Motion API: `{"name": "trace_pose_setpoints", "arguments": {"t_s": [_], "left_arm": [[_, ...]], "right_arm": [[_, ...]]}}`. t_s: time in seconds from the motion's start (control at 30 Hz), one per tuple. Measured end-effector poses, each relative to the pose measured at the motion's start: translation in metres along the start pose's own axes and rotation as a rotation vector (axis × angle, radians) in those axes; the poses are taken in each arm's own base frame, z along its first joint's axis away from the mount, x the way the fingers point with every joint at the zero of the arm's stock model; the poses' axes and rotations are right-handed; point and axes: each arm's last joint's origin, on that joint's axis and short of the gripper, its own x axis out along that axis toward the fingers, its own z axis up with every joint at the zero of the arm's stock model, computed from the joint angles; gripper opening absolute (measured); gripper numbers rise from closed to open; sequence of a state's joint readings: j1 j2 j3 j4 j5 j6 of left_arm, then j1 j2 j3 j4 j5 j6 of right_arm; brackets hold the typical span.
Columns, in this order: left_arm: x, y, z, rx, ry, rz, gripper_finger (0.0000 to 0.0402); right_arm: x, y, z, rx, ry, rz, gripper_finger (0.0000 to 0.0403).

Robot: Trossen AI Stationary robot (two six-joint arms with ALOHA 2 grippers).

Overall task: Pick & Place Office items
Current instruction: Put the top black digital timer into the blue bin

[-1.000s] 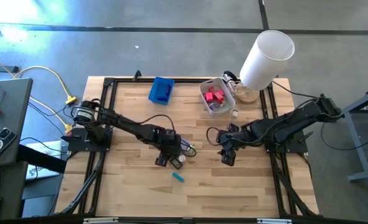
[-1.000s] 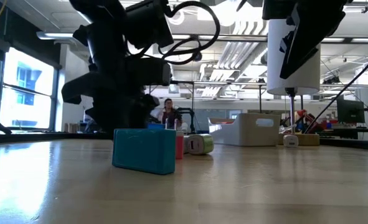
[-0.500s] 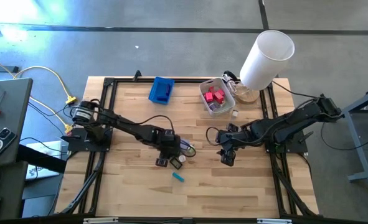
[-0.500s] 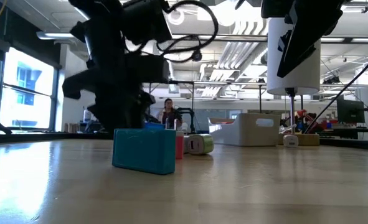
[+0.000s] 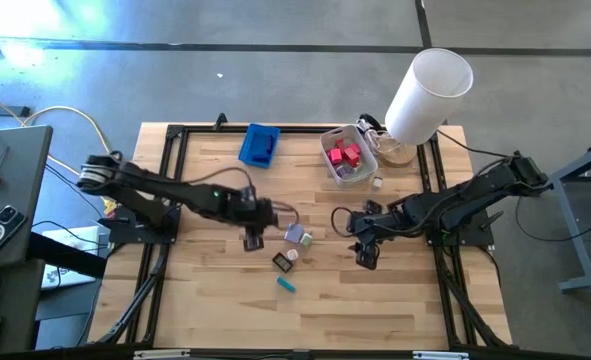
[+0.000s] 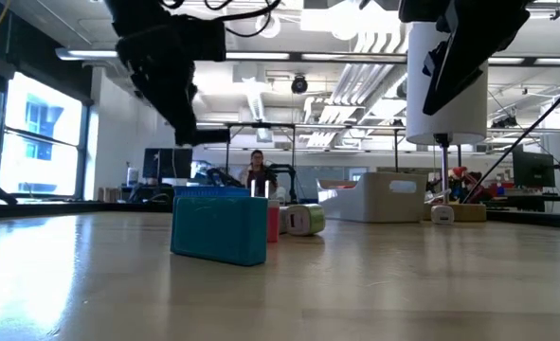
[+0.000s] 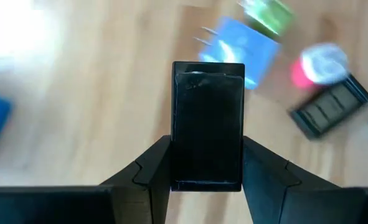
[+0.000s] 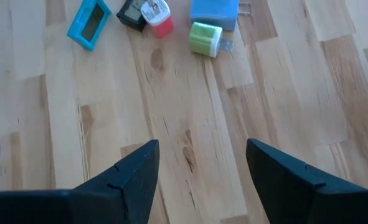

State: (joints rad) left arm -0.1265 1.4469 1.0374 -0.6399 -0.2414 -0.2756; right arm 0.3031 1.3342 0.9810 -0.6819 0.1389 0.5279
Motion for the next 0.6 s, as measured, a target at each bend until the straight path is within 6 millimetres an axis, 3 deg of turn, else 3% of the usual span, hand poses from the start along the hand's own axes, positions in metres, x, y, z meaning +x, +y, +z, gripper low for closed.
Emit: {"name": "trace_pose_setpoints", "arguments": {"t_s": [0.23, 0.6], "left_arm": [[-0.014, 0.061, 0.008, -0.296, -0.053, 0.125, 0.0143], [-0.004, 0.18, 0.007, -0.71, -0.14, 0.314, 0.0143]], "right_arm": [[0.0, 0.003, 0.005, -0.028, -0.048, 0.026, 0.0229], [0.0, 0.004, 0.006, -0.034, -0.065, 0.034, 0.0229]]}}
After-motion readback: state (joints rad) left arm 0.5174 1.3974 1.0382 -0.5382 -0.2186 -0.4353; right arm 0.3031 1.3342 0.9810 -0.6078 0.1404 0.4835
